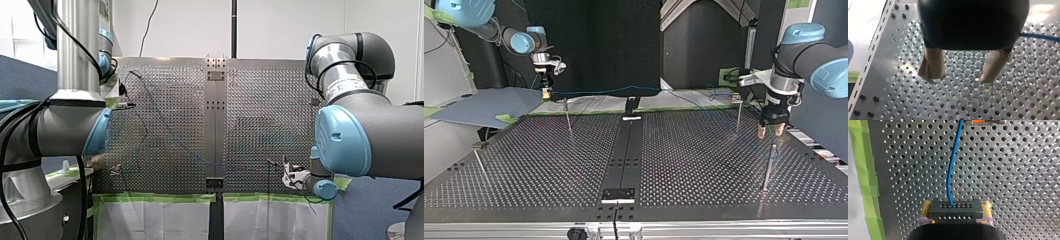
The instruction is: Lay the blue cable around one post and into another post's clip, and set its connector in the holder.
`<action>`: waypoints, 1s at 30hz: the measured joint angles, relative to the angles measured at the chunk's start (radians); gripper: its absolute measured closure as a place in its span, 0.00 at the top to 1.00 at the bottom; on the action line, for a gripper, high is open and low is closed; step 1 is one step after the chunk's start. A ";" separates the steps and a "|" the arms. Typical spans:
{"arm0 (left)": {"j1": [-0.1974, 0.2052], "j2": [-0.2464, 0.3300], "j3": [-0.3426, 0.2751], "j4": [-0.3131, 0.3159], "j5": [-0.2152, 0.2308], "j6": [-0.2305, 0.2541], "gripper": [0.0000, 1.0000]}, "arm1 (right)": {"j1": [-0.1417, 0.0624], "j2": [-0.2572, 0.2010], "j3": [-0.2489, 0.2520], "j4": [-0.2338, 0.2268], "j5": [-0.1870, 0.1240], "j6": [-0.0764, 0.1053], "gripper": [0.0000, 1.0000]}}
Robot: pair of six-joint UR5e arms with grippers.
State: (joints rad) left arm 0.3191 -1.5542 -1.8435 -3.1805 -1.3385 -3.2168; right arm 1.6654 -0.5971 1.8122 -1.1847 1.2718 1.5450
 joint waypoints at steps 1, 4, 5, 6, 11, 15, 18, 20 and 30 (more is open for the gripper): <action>0.001 0.000 0.000 0.001 0.006 -0.008 1.00 | 0.000 0.000 0.000 0.000 0.000 0.000 0.00; 0.002 0.000 0.000 0.004 0.027 -0.037 1.00 | 0.000 0.001 0.000 -0.002 0.001 0.001 0.00; 0.003 0.000 0.000 0.004 0.031 -0.045 1.00 | 0.000 0.001 0.000 -0.002 0.001 0.001 0.00; 0.005 0.000 -0.002 0.005 0.037 -0.055 1.00 | 0.000 0.001 0.000 -0.002 0.001 0.001 0.00; 0.015 0.000 -0.015 0.005 0.046 -0.093 1.00 | 0.000 0.001 0.000 -0.003 0.002 0.000 0.00; 0.025 0.000 -0.025 0.003 0.047 -0.105 1.00 | 0.000 0.002 0.000 -0.003 0.002 0.000 0.00; 0.031 0.001 -0.027 -0.001 0.046 -0.101 1.00 | 0.000 0.002 0.000 -0.003 0.002 0.000 0.00; 0.034 0.003 -0.027 -0.005 0.043 -0.097 1.00 | 0.000 0.002 0.000 -0.003 0.002 0.000 0.00; 0.048 0.006 -0.028 -0.008 0.030 -0.062 1.00 | 0.000 0.004 0.000 -0.003 0.002 -0.001 0.00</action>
State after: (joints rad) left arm 0.3675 -1.5482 -1.8711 -3.1885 -1.3084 -3.2792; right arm 1.6659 -0.5934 1.8123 -1.1874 1.2733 1.5442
